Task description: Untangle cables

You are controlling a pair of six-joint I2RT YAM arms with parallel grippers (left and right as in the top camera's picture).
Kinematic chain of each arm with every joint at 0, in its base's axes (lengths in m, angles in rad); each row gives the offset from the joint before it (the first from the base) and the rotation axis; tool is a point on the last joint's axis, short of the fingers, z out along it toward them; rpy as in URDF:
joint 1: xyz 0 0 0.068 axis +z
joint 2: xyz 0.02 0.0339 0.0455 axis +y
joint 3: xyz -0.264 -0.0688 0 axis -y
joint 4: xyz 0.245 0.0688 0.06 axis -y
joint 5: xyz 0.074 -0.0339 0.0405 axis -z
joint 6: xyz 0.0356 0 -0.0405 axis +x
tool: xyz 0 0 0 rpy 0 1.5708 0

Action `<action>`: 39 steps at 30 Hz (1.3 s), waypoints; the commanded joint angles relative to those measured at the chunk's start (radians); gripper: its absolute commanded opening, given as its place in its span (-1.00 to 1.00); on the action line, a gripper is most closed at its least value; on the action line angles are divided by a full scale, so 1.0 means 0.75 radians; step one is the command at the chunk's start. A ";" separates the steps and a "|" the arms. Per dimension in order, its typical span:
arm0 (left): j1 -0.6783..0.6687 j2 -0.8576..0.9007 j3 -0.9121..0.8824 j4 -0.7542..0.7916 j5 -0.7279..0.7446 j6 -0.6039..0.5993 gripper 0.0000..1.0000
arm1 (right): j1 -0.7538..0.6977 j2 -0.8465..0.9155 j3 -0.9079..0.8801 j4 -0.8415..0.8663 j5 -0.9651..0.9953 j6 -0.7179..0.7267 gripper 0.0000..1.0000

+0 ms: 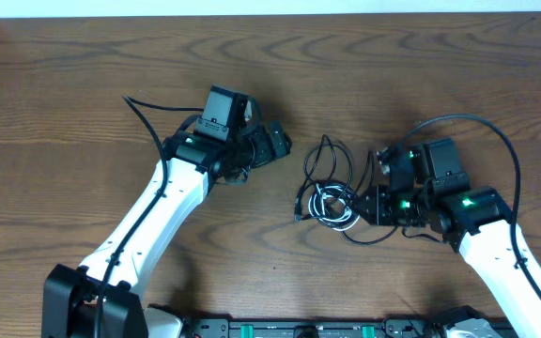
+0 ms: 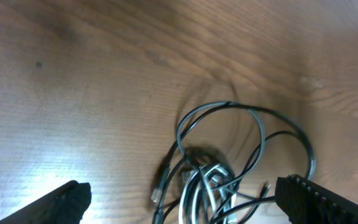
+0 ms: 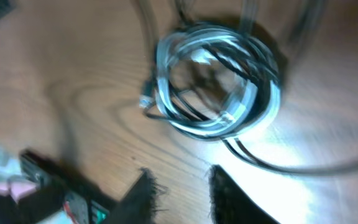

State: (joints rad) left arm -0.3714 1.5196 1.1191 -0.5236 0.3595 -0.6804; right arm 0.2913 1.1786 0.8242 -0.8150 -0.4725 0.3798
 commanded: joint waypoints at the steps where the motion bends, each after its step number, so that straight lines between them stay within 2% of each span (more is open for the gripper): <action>1: -0.001 0.007 0.011 0.007 -0.018 0.003 0.97 | -0.003 -0.012 0.017 -0.080 0.157 0.003 -0.23; 5: -0.001 0.007 0.011 0.006 -0.018 0.003 0.97 | -0.003 -0.012 0.002 -0.131 0.164 0.013 -0.01; 8: -0.001 0.007 0.009 -0.004 -0.018 0.037 0.98 | -0.003 -0.012 -0.013 -0.121 0.164 0.053 0.46; 10: -0.001 0.007 0.005 -0.004 -0.019 0.096 0.97 | -0.003 -0.012 -0.014 -0.110 0.164 0.120 0.70; 16: -0.004 0.007 0.004 -0.103 -0.017 0.164 0.95 | -0.003 -0.011 -0.014 -0.060 0.165 0.308 0.86; 18: -0.010 0.007 0.004 -0.159 -0.007 0.266 0.88 | -0.002 -0.011 -0.014 -0.042 0.164 0.381 0.48; 19: -0.011 0.007 0.004 -0.187 -0.007 0.289 0.87 | -0.002 -0.008 -0.016 -0.048 0.164 0.451 0.18; 20: -0.016 0.007 0.004 -0.212 -0.009 0.292 0.86 | -0.002 -0.004 -0.020 -0.053 0.163 0.512 -0.03; 21: -0.019 0.007 0.004 -0.236 -0.008 0.300 0.82 | 0.003 0.001 -0.027 -0.061 0.164 0.580 -0.14; 26: -0.031 0.007 0.004 -0.279 -0.008 0.299 0.72 | 0.112 0.051 -0.123 -0.006 0.165 0.877 -0.22; 34: -0.031 0.008 0.004 -0.260 -0.009 0.298 0.72 | 0.233 0.186 -0.262 0.455 0.221 1.005 -0.38; 37: -0.031 0.008 0.004 -0.253 -0.009 0.298 0.72 | 0.233 0.258 -0.264 0.534 0.247 1.042 -0.42; 39: -0.031 0.008 0.004 -0.254 -0.009 0.298 0.72 | 0.233 0.321 -0.264 0.578 0.249 1.100 -0.52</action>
State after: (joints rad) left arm -0.3939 1.5196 1.1191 -0.7132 0.3599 -0.4706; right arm 0.4561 1.3651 0.6346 -0.4038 -0.3153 1.1191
